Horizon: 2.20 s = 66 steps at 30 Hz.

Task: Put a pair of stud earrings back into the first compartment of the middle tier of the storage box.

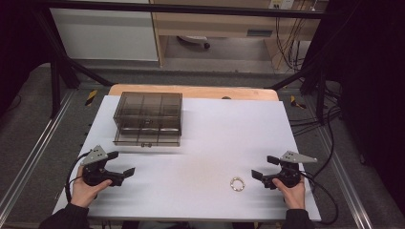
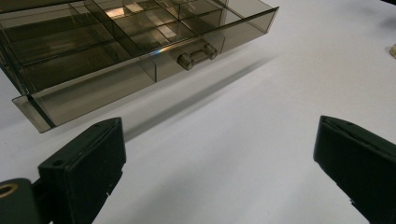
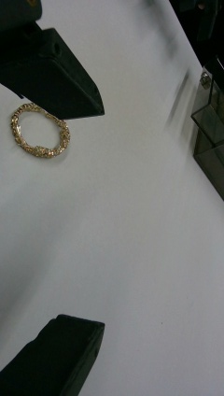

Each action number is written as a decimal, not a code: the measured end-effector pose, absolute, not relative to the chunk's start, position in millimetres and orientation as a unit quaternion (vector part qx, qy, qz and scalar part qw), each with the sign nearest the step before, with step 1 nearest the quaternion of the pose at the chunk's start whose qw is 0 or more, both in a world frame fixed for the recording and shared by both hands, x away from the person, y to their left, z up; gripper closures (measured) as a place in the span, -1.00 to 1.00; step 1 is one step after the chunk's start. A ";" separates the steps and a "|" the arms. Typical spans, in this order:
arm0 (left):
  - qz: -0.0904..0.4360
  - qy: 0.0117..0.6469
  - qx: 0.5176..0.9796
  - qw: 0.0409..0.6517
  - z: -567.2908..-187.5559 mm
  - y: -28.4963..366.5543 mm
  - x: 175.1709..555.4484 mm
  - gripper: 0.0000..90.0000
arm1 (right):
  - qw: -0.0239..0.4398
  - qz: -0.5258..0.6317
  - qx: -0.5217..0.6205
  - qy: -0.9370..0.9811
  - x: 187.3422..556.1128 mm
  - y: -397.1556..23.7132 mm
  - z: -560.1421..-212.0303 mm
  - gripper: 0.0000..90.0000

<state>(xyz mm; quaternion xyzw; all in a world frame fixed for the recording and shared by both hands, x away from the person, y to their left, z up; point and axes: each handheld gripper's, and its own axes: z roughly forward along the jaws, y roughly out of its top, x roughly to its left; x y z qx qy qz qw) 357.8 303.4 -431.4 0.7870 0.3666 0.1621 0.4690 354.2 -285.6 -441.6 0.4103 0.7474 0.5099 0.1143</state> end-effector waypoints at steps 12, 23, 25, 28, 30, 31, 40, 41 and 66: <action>0.160 0.360 0.793 0.464 -431.6 296.6 357.4 -0.96 | 0.112 0.507 0.407 0.751 354.5 -285.0 -442.3 -0.99; 0.154 0.350 0.799 0.464 -430.4 282.1 357.5 -0.96 | 0.113 0.504 0.409 0.752 353.8 -284.5 -442.4 -0.99; 0.152 0.350 0.801 0.461 -430.9 278.7 357.6 -0.96 | 0.114 0.503 0.408 0.754 353.9 -284.7 -442.5 -0.99; 0.149 0.349 0.804 0.458 -431.0 273.6 357.5 -0.96 | 0.114 0.502 0.408 0.754 354.1 -284.4 -442.7 -0.99; 0.147 0.347 0.804 0.459 -430.3 269.2 357.3 -0.96 | 0.115 0.502 0.409 0.754 354.1 -284.2 -442.7 -0.99; 0.146 0.347 0.805 0.459 -430.1 266.9 357.2 -0.96 | 0.115 0.501 0.409 0.754 354.1 -284.2 -442.7 -0.99; 0.139 0.337 0.814 0.452 -429.3 243.1 357.2 -0.96 | 0.115 0.498 0.409 0.756 353.9 -284.1 -442.9 -0.99; 0.139 0.336 0.815 0.452 -429.0 240.7 357.1 -0.96 | 0.115 0.499 0.409 0.756 353.9 -284.2 -442.9 -0.99; 0.128 0.298 0.839 0.437 -423.2 170.2 353.1 -0.96 | 0.117 0.495 0.407 0.759 354.2 -283.0 -444.0 -0.99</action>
